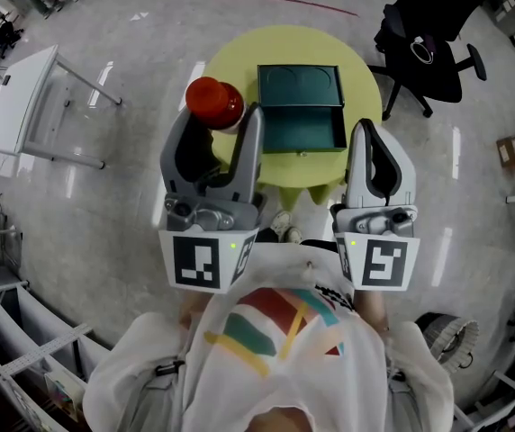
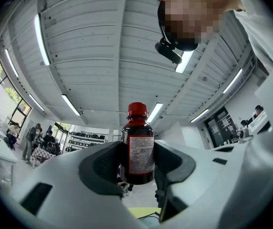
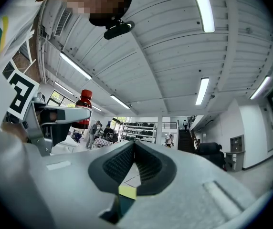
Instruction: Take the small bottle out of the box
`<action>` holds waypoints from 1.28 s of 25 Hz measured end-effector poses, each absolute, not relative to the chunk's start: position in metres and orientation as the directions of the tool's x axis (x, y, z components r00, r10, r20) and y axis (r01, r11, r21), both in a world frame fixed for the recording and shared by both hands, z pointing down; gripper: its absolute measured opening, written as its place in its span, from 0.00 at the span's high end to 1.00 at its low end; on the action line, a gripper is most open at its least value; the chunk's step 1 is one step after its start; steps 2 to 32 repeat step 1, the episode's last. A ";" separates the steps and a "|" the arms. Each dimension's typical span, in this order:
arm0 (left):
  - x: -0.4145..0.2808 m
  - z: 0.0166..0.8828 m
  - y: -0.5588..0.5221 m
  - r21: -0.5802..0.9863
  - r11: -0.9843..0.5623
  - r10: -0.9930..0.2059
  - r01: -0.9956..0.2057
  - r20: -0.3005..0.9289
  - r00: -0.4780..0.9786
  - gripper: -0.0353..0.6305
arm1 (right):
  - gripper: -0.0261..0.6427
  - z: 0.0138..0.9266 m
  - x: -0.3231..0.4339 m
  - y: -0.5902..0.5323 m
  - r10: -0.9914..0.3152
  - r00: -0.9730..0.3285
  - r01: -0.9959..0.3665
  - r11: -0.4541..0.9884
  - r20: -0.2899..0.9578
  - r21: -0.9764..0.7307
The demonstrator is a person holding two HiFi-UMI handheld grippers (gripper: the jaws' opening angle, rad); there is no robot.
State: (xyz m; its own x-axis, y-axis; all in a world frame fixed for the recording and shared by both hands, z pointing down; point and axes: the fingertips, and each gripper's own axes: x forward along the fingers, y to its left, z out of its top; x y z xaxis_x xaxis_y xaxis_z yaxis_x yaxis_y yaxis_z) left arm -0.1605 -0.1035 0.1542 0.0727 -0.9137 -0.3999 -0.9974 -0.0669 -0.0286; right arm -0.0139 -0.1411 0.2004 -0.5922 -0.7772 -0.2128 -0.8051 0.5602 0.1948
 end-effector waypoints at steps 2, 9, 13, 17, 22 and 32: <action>-0.161 0.155 -0.104 -0.029 -0.066 -0.914 -0.997 -0.400 0.072 0.62 | 0.95 0.201 -0.014 -0.142 -0.778 -0.591 -0.806 0.559 -0.213 0.196; -0.161 0.155 -0.104 -0.029 -0.066 -0.914 -0.997 -0.400 0.072 0.62 | 0.95 0.201 -0.014 -0.142 -0.778 -0.591 -0.806 0.559 -0.213 0.196; -0.161 0.155 -0.104 -0.029 -0.066 -0.914 -0.997 -0.400 0.072 0.62 | 0.95 0.201 -0.014 -0.142 -0.778 -0.591 -0.806 0.559 -0.213 0.196; -0.161 0.155 -0.104 -0.029 -0.066 -0.914 -0.997 -0.400 0.072 0.62 | 0.95 0.201 -0.014 -0.142 -0.778 -0.591 -0.806 0.559 -0.213 0.196; -0.161 0.155 -0.104 -0.029 -0.066 -0.914 -0.997 -0.400 0.072 0.62 | 0.95 0.201 -0.014 -0.142 -0.778 -0.591 -0.806 0.559 -0.213 0.196; -0.161 0.155 -0.104 -0.029 -0.066 -0.914 -0.997 -0.400 0.072 0.62 | 0.95 0.201 -0.014 -0.142 -0.778 -0.591 -0.806 0.559 -0.213 0.196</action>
